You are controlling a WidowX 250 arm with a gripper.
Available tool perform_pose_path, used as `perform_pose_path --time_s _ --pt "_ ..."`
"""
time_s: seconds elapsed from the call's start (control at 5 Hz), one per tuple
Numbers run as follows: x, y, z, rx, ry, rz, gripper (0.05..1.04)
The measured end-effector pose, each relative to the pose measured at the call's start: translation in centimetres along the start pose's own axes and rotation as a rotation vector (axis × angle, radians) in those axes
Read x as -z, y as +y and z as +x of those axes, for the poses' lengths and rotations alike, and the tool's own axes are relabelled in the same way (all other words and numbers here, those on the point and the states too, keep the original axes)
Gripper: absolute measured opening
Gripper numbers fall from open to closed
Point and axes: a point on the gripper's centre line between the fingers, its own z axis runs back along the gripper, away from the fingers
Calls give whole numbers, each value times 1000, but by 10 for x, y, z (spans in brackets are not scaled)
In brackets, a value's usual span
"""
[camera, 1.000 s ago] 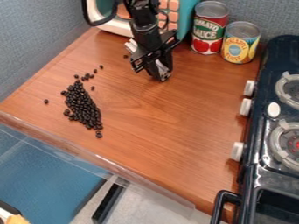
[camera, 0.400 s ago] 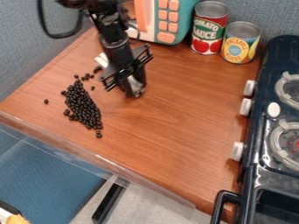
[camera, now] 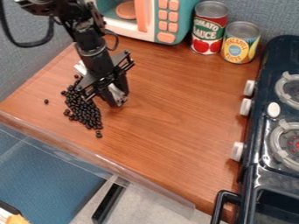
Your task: Sweep into pile
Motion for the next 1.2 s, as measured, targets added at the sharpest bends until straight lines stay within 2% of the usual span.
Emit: perform_pose_path --time_s 0.4,0.6,0.8,1.0,1.2 --pt "-11 8 -4 37 -8 1 372" --pt "-22 -18 -15 139 -20 -3 372" --pt "-30 -79 -53 358 -56 49 372" --pt "-13 -107 -94 488 -8 94 372" --pt "-5 -118 -113 565 -2 118 372"
